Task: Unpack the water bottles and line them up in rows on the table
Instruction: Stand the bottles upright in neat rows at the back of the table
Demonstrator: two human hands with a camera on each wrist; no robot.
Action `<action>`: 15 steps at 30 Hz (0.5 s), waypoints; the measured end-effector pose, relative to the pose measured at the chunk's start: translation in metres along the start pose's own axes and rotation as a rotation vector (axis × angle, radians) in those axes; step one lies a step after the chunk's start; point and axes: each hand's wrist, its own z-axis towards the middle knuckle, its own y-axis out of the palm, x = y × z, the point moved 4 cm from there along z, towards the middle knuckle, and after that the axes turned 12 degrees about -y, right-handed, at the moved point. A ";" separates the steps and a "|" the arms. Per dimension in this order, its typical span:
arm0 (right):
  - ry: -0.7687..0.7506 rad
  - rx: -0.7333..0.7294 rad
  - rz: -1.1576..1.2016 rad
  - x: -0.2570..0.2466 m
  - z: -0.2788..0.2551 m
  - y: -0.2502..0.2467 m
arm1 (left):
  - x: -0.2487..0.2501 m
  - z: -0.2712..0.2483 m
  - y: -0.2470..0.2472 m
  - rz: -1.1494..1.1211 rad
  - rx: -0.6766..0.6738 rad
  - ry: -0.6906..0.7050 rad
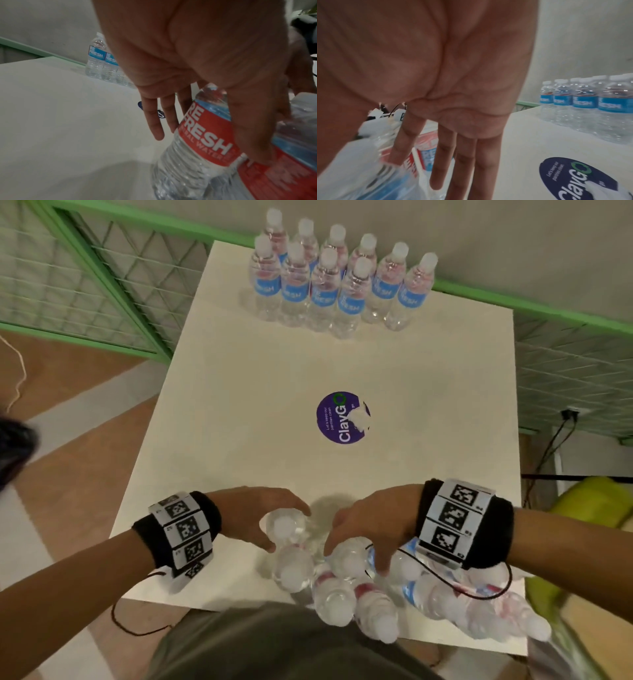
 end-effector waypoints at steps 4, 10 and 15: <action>-0.050 0.036 -0.041 -0.009 0.016 0.006 | 0.004 -0.006 -0.010 -0.099 0.150 -0.048; 0.139 0.372 -0.021 0.005 -0.007 -0.044 | -0.021 -0.005 -0.056 -0.467 0.406 -0.095; 0.263 0.778 0.179 0.050 -0.033 -0.113 | -0.043 0.012 -0.120 -0.544 0.554 -0.104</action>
